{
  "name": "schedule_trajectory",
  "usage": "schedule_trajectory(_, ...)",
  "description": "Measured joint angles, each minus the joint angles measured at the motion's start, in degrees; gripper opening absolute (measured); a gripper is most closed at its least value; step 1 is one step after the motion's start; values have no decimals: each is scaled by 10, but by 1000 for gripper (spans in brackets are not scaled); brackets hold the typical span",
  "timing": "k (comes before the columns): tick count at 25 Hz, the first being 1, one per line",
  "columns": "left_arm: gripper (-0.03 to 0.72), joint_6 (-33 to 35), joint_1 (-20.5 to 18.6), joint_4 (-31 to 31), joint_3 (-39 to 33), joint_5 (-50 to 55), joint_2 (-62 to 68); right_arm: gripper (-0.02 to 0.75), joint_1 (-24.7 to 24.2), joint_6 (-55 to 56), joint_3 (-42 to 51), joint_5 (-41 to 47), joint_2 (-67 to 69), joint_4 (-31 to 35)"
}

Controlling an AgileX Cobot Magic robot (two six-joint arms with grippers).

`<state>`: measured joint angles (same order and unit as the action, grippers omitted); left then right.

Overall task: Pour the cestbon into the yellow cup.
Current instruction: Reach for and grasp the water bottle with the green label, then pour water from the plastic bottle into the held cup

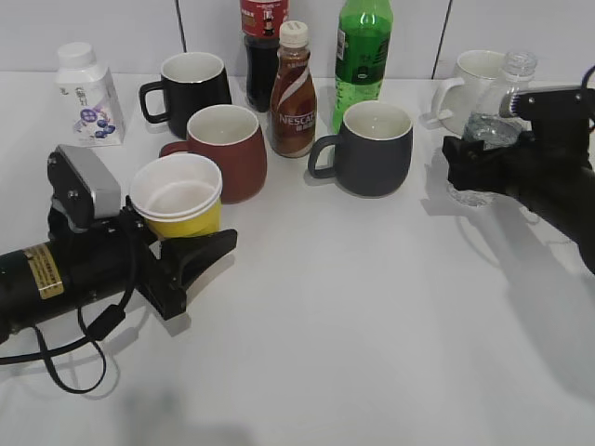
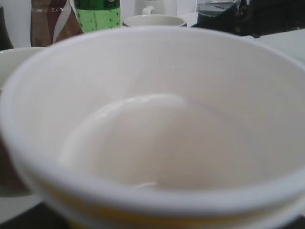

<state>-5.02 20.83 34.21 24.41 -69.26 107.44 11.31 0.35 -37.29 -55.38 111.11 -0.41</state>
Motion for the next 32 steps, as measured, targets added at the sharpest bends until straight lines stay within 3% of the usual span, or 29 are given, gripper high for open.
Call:
schedule_trajectory(6, 440, 0, 0, 2, 0, 0, 0, 618, 0, -3, -32, 8, 30, 4)
schedule_trajectory(10, 440, 0, 1, 18, 8, 1, 0, 460, 0, -3, -33, 8, 33, 4)
schedule_trajectory(18, 440, -5, 40, 31, 58, 13, 0, 460, 0, -3, -22, 20, 14, -38)
schedule_trajectory(21, 439, -15, 59, 33, 71, 35, 0, 460, 0, -3, -8, 29, -27, -80)
schedule_trajectory(26, 439, -28, 87, 32, 92, 47, 0, 460, 0, -3, -7, 31, -113, -221)
schedule_trajectory(32, 439, -55, 102, 31, 109, 53, 0, 460, 0, 19, -23, 30, -169, -301)
